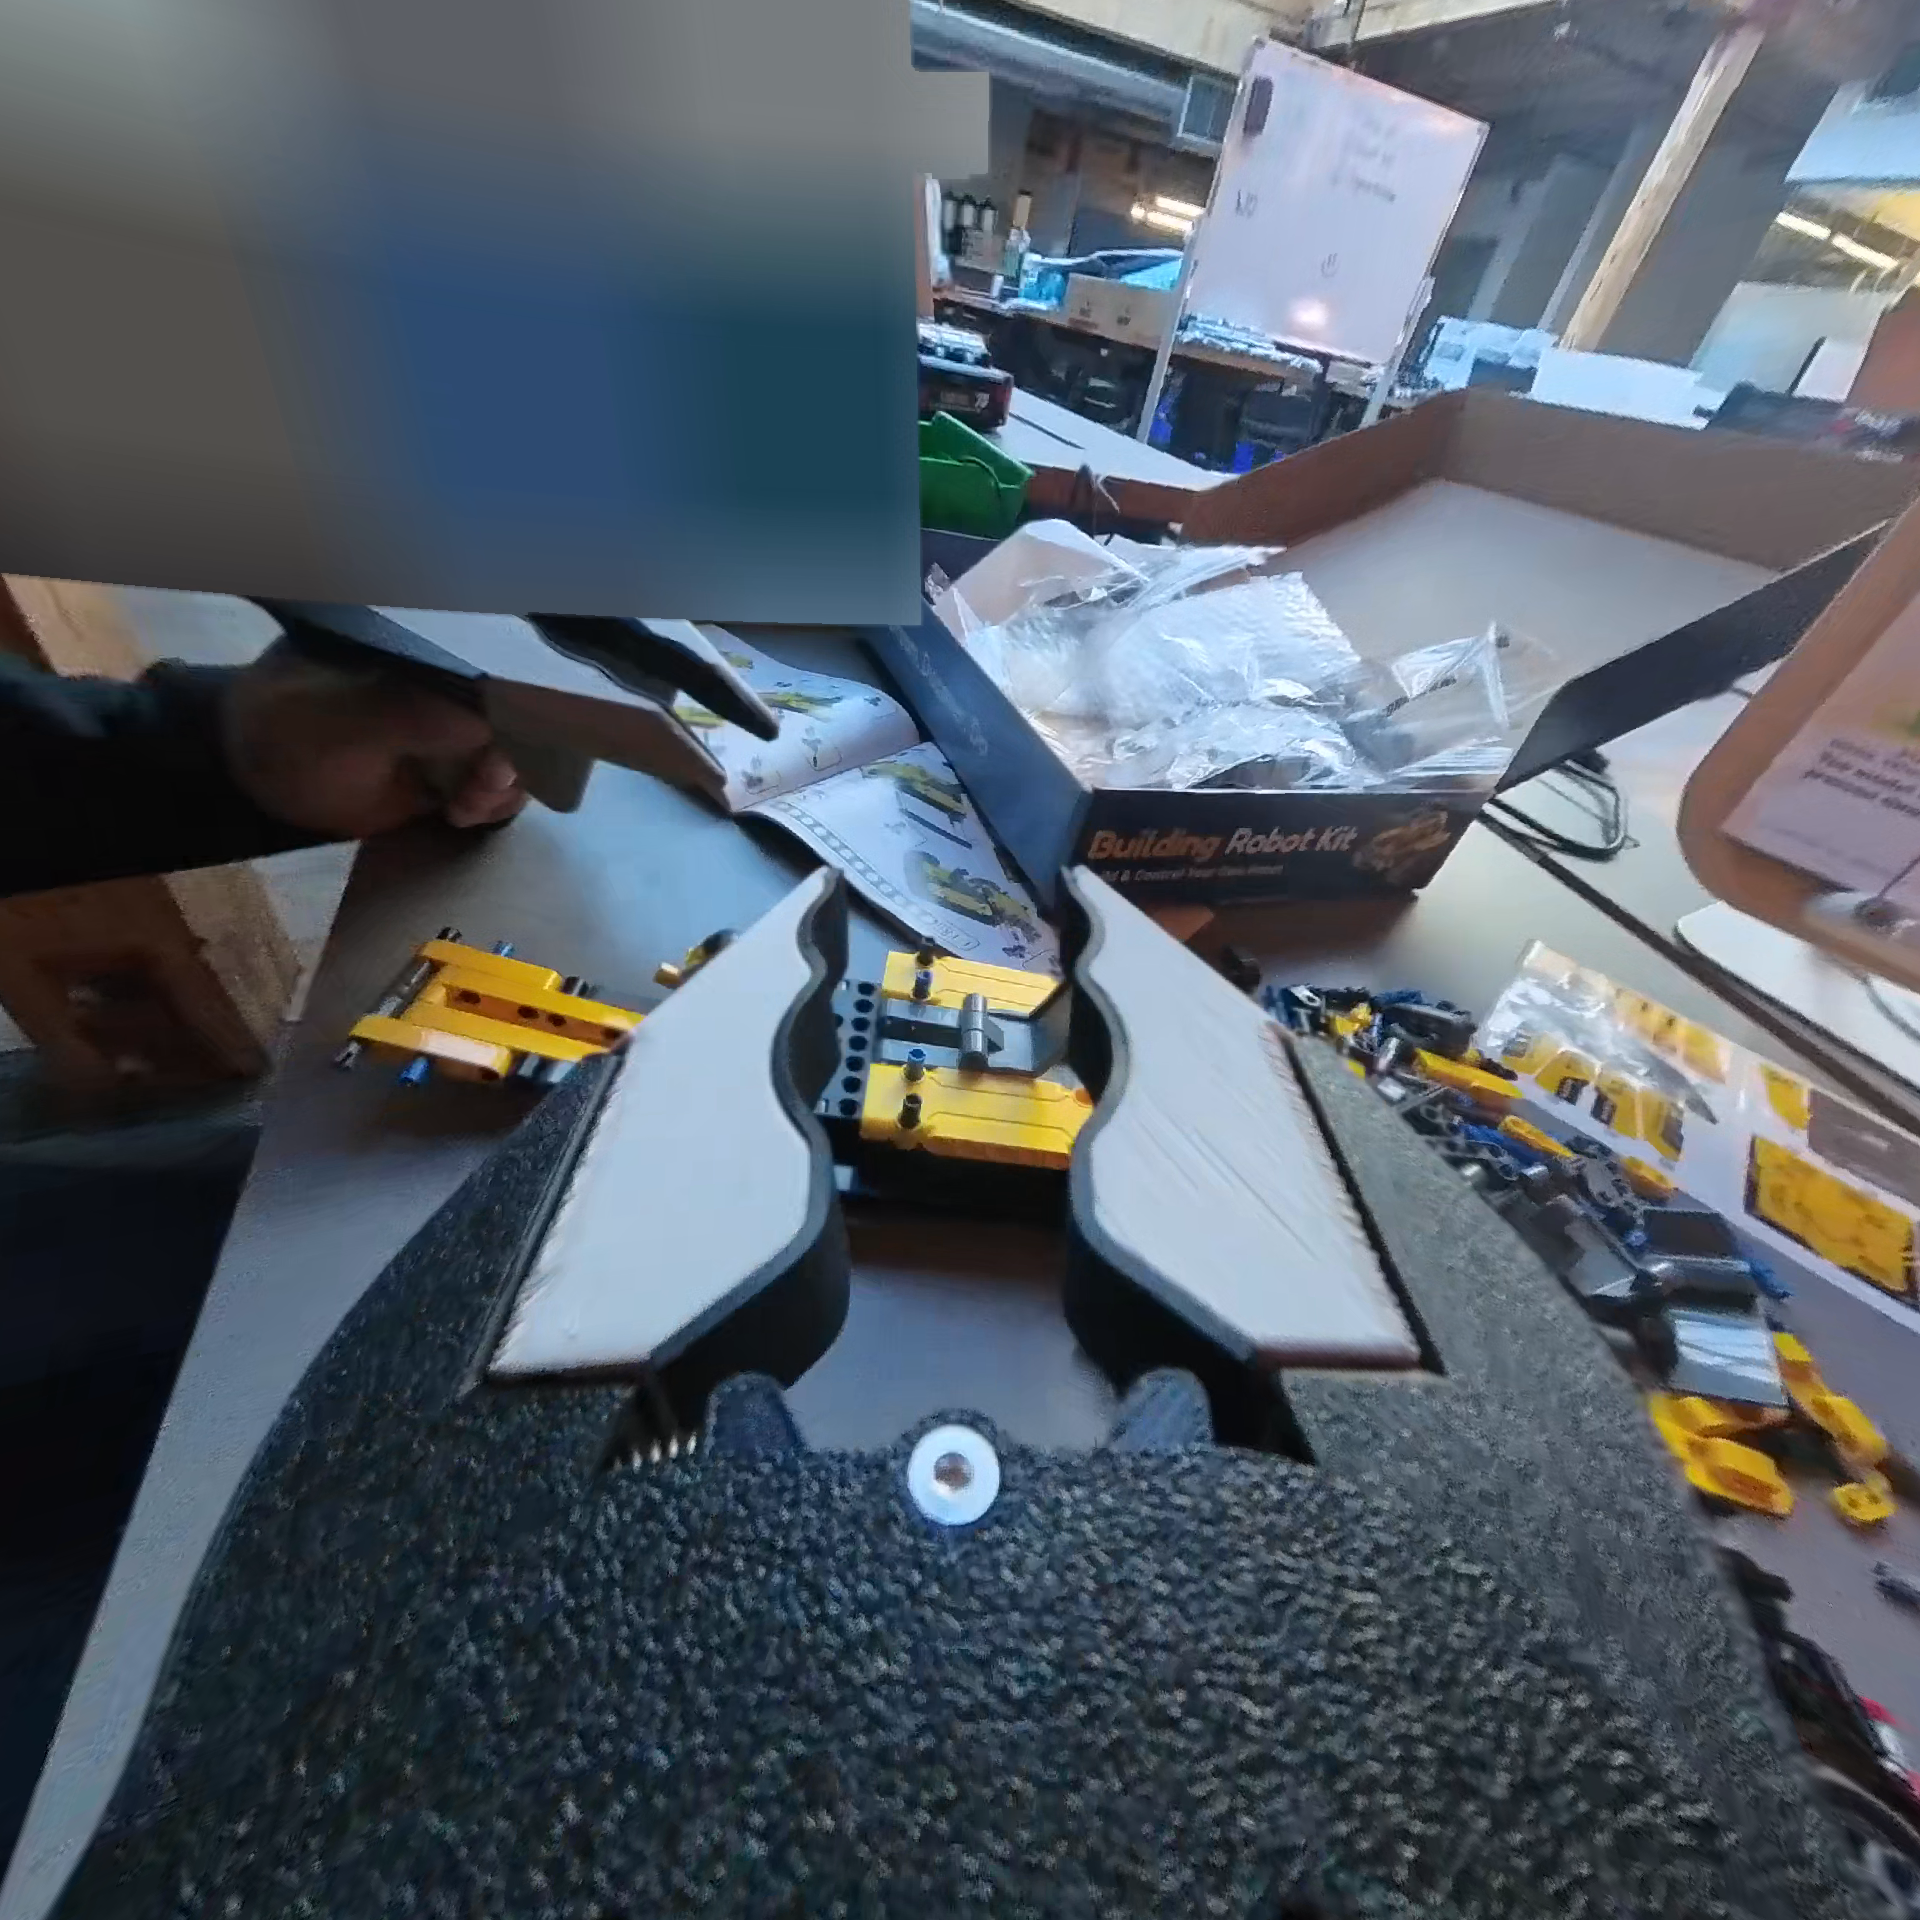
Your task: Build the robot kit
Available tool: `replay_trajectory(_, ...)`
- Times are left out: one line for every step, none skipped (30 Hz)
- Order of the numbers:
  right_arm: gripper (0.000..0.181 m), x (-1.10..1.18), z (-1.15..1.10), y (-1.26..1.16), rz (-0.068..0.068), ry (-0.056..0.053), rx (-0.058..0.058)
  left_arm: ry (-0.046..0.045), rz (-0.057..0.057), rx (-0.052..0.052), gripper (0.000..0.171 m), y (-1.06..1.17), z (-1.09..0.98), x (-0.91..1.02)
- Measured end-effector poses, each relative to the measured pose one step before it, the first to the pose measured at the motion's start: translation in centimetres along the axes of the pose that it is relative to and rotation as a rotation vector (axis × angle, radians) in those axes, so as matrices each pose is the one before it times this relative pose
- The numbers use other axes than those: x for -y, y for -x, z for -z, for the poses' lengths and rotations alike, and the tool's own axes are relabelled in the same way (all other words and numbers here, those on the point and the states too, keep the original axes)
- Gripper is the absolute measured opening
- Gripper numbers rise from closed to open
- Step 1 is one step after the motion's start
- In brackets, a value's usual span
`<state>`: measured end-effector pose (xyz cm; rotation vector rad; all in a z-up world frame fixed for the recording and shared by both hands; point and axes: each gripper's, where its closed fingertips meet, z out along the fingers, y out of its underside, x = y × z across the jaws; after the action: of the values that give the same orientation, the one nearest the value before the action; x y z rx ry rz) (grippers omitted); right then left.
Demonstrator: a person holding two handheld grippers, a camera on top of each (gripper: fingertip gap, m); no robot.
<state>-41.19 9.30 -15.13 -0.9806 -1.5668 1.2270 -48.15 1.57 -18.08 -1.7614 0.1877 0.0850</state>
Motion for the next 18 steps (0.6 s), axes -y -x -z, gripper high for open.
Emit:
replay_trajectory(0.032, -0.083, 0.153, 0.033, 0.026, -0.0007, -0.0106, 0.03939, 0.0072, 0.0013, 0.022, 0.088, -0.396, -0.487)
replay_trajectory(0.028, -0.308, 0.114, -0.116, 0.0126, 0.0021, -0.0155, 0.04252, 0.0101, 0.0018, 0.027, 0.112, -0.415, -0.529)
replay_trajectory(0.028, -0.597, 0.069, -0.249, 0.007, 0.0167, -0.0175, 0.03771, 0.0119, 0.004, 0.03, 0.159, -0.363, -0.471)
replay_trajectory(0.028, -0.794, 0.032, -0.375, 0.0082, 0.0296, -0.0213, 0.02803, 0.0105, 0.0062, 0.032, 0.167, -0.279, -0.348)
replay_trajectory(0.031, -0.723, 0.0, -0.484, 0.0083, 0.0263, -0.0262, 0.01612, 0.0083, 0.0104, 0.033, 0.204, -0.173, -0.19)
replay_trajectory(0.035, -0.558, -0.04, -0.383, -0.001, 0.0202, -0.0176, 0.00786, 0.0096, 0.0165, 0.033, 0.284, -0.072, -0.099)
replay_trajectory(0.036, -0.411, -0.084, -0.176, -0.0112, 0.0163, -0.0033, -0.00151, 0.0098, 0.0188, 0.033, 0.304, 0.024, 0.015)
replay_trajectory(0.035, -0.17, -0.065, -0.051, -0.0091, 0.0083, 0.0025, -0.00838, 0.0086, 0.0149, 0.033, 0.254, 0.088, 0.102)
replay_trajectory(0.033, 0.012, -0.019, -0.029, 0.0006, 0.0012, -0.0024, -0.01041, 0.0077, 0.0121, 0.032, 0.194, 0.129, 0.116)
replay_trajectory(0.028, -0.042, -0.036, 0.044, 0.006, 0.0034, -0.0013, -0.01114, 0.0072, 0.0051, 0.031, 0.072, 0.134, 0.128)
replay_trajectory(0.024, -0.108, -0.079, 0.158, 0.0078, 0.0098, 0.0039, -0.01087, 0.0025, -0.0088, 0.031, -0.158, 0.148, 0.121)
replay_trajectory(0.023, -0.117, -0.096, 0.204, 0.0102, 0.0104, 0.0048, -0.0092, -0.0015, -0.0125, 0.03, -0.227, 0.121, 0.107)
replay_trajectory(0.023, -0.058, -0.083, 0.24, 0.0112, 0.0073, 0.0055, -0.00515, 0.0011, -0.0082, 0.03, -0.138, 0.076, 0.059)
replay_trajectory(0.023, 0.0, -0.087, 0.284, 0.0066, 0.0029, 0.009, -0.00193, 0.003, -0.0027, 0.03, -0.017, 0.036, 0.018)
replay_trajectory(0.023, 0.039, -0.093, 0.342, 0.0001, 0.0007, 0.0161, 0.00177, 0.0029, -0.0039, 0.03, -0.015, -0.028, -0.018)
replay_trajectory(0.024, 0.04, -0.096, 0.319, -0.0028, -0.0001, 0.0181, 0.00858, 0.0053, -0.0094, 0.03, -0.061, -0.091, -0.102)
replay_trajectory(0.027, 0.097, -0.078, 0.236, -0.0032, -0.0032, 0.0141, 0.01224, 0.0088, -0.0101, 0.031, -0.026, -0.115, -0.15)
replay_trajectory(0.032, 0.154, -0.057, 0.157, -0.0051, -0.0073, 0.01, 0.00979, 0.0089, -0.0092, 0.035, -0.022, -0.102, -0.121)
